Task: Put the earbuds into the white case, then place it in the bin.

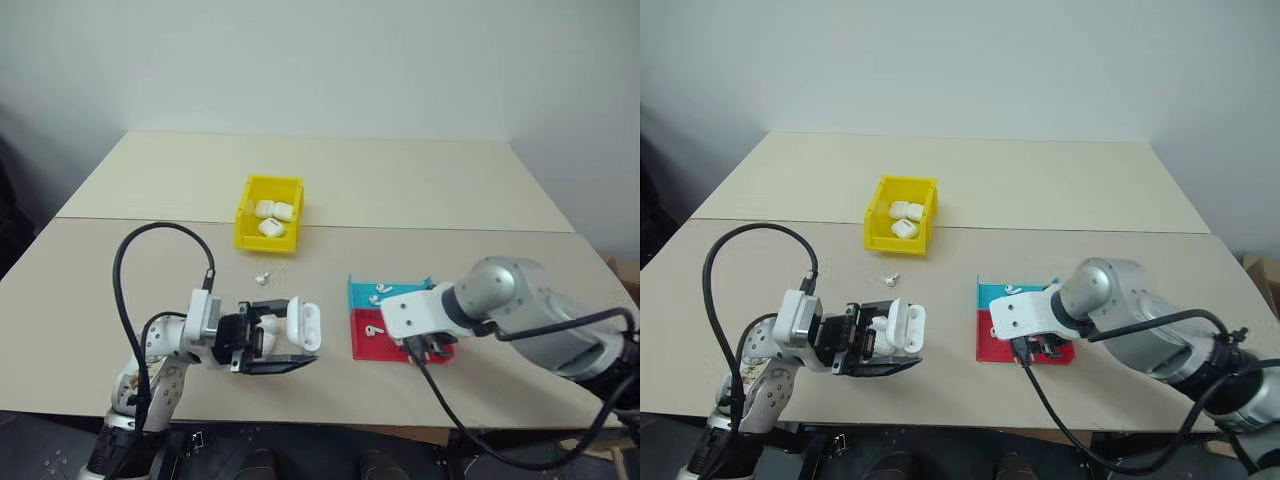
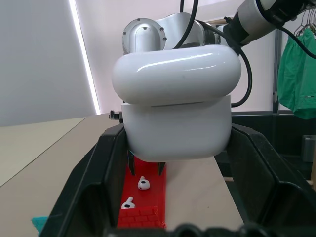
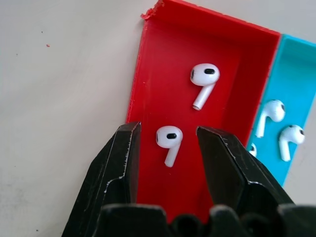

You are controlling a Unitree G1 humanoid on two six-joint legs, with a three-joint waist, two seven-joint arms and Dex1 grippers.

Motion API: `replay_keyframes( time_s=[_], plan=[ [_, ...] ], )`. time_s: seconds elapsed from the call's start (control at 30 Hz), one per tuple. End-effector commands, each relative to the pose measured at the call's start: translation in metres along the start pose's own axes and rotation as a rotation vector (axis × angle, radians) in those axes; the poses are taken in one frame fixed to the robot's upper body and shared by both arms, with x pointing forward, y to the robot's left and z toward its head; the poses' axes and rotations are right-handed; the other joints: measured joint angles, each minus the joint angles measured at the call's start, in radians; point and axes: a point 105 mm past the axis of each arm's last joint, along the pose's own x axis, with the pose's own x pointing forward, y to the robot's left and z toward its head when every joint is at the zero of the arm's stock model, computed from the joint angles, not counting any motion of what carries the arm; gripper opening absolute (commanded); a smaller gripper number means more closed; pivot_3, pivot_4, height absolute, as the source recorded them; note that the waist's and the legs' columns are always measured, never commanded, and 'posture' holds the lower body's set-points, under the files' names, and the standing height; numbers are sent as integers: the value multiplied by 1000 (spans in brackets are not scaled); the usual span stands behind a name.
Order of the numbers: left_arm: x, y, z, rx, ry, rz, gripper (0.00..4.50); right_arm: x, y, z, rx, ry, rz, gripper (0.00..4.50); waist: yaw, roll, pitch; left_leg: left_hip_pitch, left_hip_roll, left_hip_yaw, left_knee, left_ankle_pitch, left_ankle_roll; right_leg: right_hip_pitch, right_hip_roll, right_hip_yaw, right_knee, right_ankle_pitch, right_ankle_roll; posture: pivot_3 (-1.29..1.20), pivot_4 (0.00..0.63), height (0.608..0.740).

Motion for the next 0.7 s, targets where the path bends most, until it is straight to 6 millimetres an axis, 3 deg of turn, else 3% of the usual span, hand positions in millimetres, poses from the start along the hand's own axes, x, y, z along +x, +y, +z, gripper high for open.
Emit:
replay_keyframes(
  time_s=[0.03,0.7],
  plan=[
    [0,-3,2,28,4,-14,2765,-3,-8,0,-32,33,-35,2222,1,0,0,0,0,0,0,0,0,0,0,0,0,0,0,0,150,740],
    [-1,-5,1,31,36,8,2765,11,-11,-10,-80,78,-29,2222,0,0,0,0,0,0,0,0,0,0,0,0,1,0,0,0,150,740]
  ],
)
